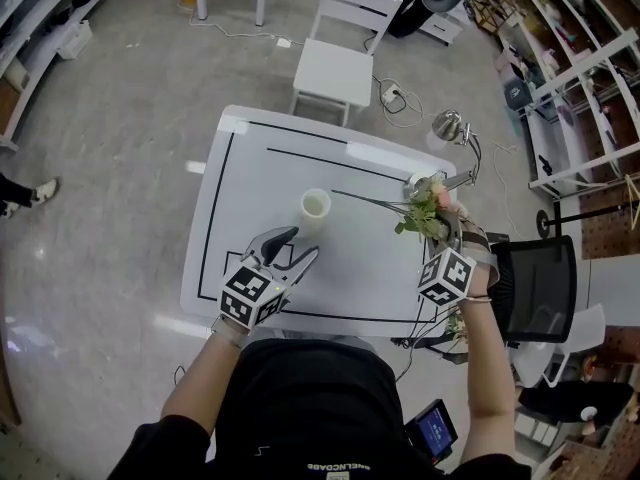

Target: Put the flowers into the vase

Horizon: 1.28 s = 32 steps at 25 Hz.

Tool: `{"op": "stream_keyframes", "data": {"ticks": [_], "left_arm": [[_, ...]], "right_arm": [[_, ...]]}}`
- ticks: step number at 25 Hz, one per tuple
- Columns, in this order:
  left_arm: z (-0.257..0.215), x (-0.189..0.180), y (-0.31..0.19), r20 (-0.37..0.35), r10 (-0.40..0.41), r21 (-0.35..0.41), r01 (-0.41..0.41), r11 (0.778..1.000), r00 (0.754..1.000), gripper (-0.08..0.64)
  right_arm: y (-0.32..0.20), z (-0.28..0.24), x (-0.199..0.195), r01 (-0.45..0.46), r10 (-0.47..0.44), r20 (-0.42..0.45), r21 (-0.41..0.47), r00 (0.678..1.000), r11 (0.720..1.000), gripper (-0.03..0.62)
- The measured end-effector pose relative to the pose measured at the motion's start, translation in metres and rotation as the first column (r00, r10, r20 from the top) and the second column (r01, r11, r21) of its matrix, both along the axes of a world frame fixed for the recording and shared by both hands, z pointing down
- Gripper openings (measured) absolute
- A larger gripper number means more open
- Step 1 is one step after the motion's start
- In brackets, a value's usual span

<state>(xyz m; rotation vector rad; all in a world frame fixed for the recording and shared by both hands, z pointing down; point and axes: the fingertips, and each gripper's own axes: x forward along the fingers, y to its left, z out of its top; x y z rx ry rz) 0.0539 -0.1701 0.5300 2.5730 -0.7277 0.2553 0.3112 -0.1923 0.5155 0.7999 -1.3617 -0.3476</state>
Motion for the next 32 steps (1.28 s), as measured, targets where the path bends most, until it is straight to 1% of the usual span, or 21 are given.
{"op": "stream_keyframes", "data": {"ticks": [6, 9, 11, 14, 18, 22, 23, 26, 32], "left_arm": [[0.000, -0.007, 0.011, 0.006, 0.017, 0.003, -0.017, 1.000, 1.000, 0.198], [0.000, -0.011, 0.014, 0.003, 0.017, 0.004, -0.017, 1.000, 1.000, 0.198], [0.000, -0.012, 0.016, 0.001, 0.018, 0.005, -0.018, 1.000, 1.000, 0.198], [-0.001, -0.015, 0.017, -0.005, 0.015, 0.006, -0.015, 1.000, 1.000, 0.198], [-0.002, -0.019, 0.018, -0.010, 0.011, 0.008, -0.011, 1.000, 1.000, 0.198], [-0.003, -0.024, 0.020, -0.006, 0.005, 0.011, -0.005, 1.000, 1.000, 0.198], [-0.003, -0.026, 0.020, -0.007, 0.001, 0.010, 0.000, 1.000, 1.000, 0.198], [-0.003, -0.032, 0.021, -0.008, -0.009, 0.008, 0.009, 1.000, 1.000, 0.198], [0.000, -0.036, 0.023, -0.009, -0.018, 0.005, 0.018, 1.000, 1.000, 0.198]], "right_arm": [[0.000, -0.041, -0.015, 0.067, -0.061, -0.075, 0.081, 0.995, 0.994, 0.112], [-0.001, -0.058, -0.023, 0.114, -0.098, -0.137, 0.112, 0.986, 0.987, 0.112], [-0.003, -0.068, -0.029, 0.159, -0.132, -0.197, 0.127, 0.971, 0.979, 0.112], [-0.009, -0.081, -0.037, 0.228, -0.179, -0.296, 0.139, 0.938, 0.964, 0.113], [-0.016, -0.088, -0.048, 0.289, -0.222, -0.379, 0.130, 0.899, 0.949, 0.114], [-0.022, -0.095, -0.060, 0.363, -0.263, -0.489, 0.122, 0.832, 0.924, 0.114], [-0.022, -0.097, -0.065, 0.374, -0.271, -0.503, 0.113, 0.820, 0.920, 0.114], [-0.022, -0.096, -0.082, 0.403, -0.314, -0.502, 0.076, 0.806, 0.912, 0.115], [-0.030, -0.099, -0.104, 0.502, -0.389, -0.578, 0.040, 0.717, 0.864, 0.115]]}}
